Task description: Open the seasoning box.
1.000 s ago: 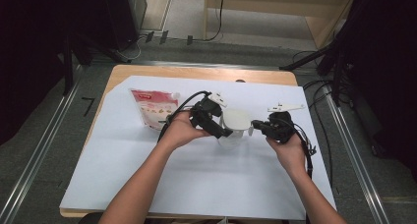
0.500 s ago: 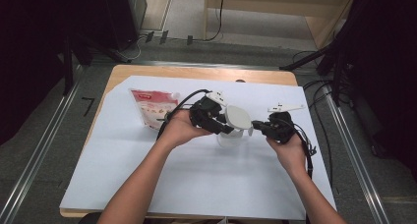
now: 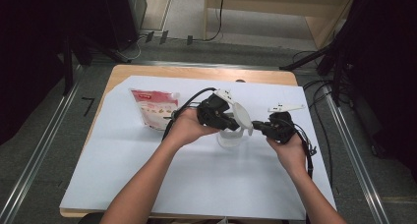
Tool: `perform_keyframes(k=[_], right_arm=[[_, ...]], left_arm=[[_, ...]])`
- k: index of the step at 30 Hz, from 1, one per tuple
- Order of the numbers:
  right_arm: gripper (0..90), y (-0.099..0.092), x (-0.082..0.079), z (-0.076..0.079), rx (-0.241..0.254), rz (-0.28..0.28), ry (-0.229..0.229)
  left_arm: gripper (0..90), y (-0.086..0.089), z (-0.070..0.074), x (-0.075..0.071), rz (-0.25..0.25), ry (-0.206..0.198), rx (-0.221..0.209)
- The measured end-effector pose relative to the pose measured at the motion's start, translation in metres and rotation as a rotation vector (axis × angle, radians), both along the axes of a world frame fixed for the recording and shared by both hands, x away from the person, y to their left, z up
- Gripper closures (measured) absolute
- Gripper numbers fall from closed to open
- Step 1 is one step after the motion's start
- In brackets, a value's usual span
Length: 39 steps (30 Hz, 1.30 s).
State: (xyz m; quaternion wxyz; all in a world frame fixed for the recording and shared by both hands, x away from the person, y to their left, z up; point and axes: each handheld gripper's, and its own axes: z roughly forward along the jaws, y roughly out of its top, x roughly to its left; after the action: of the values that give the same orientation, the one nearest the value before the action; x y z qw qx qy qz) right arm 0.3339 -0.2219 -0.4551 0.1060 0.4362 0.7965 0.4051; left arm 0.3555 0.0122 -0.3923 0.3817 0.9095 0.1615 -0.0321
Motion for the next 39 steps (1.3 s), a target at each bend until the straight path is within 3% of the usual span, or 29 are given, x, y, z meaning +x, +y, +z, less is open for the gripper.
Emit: perform_keyframes(k=[4,10,21,31,39], right_arm=[[90.0,-0.001,0.000,-0.001,0.006,0.000,0.002],[90.0,-0.003,-0.002,-0.003,0.023,0.000,0.020],[90.0,-0.005,-0.003,-0.003,0.037,-0.002,0.028],[90.0,-0.005,-0.005,-0.004,0.038,-0.002,0.026],[90.0,-0.008,-0.006,-0.003,0.054,0.008,0.028]], left_arm=[[85.8,-0.005,0.000,0.002,-0.003,0.055,-0.003],[86.1,-0.008,0.003,0.006,0.016,0.066,-0.006],[86.6,-0.020,0.009,0.010,0.004,0.058,0.018],[86.7,-0.032,0.007,0.016,0.015,0.087,0.028],[81.7,-0.026,0.007,0.018,0.025,0.109,0.026]])
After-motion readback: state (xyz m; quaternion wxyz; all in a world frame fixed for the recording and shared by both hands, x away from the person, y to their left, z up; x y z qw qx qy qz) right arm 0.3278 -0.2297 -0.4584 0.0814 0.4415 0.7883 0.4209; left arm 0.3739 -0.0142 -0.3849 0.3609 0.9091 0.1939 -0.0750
